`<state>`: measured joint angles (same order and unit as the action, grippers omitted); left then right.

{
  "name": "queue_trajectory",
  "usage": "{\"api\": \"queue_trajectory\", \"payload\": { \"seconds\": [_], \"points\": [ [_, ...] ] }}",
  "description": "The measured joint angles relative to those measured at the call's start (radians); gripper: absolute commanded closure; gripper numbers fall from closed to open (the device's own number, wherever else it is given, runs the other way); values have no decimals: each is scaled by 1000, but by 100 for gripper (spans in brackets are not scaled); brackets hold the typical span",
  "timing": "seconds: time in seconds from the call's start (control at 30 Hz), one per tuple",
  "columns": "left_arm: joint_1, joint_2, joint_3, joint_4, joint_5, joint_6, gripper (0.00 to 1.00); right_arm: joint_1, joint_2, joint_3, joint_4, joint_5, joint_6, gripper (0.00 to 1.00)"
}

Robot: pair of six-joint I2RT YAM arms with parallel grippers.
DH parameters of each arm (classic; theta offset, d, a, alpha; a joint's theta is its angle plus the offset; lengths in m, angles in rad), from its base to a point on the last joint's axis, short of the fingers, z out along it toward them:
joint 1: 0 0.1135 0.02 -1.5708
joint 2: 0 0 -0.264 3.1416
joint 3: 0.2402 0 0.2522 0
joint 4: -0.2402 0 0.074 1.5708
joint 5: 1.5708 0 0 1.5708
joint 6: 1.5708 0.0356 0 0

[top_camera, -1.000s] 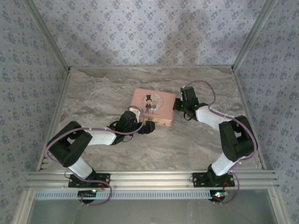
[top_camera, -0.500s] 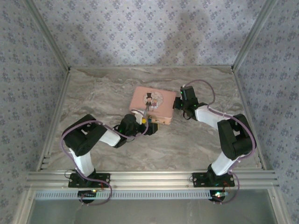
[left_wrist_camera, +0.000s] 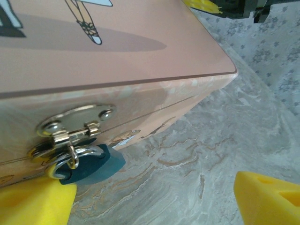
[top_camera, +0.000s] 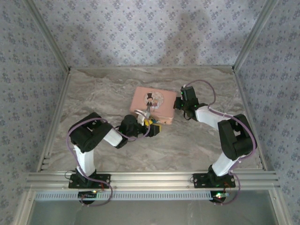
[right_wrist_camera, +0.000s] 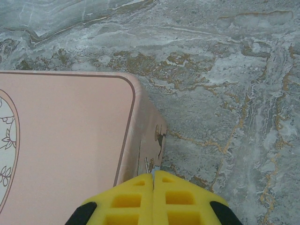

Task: Unlock a padlock with a key

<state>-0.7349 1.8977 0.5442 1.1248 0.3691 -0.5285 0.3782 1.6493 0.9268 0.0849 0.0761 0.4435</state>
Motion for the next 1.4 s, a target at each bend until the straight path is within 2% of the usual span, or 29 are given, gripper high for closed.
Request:
{"api": "queue_trajectory", "payload": {
  "seconds": [0.23,0.47,0.6,0.87,1.03,1.23,1.4],
  "points": [
    [18,33,0,63,74,-72,24,0,0,0,2,5,-4,100],
    [38,42,-5,114,103,-119,24,0,0,0,15,6,-8,100],
    [43,42,-16,138,103,-129,28,3,0,0,19,1,-8,100],
    [44,41,-53,172,57,-135,17,9,0,0,14,-13,-8,100],
    [49,40,-85,213,-17,-135,15,12,0,0,13,-13,-8,100],
    [49,40,-88,219,-31,-127,14,13,0,0,13,-13,-8,100],
    [55,44,-60,208,1,-126,22,13,0,0,13,-11,-8,100]
  ]
}}
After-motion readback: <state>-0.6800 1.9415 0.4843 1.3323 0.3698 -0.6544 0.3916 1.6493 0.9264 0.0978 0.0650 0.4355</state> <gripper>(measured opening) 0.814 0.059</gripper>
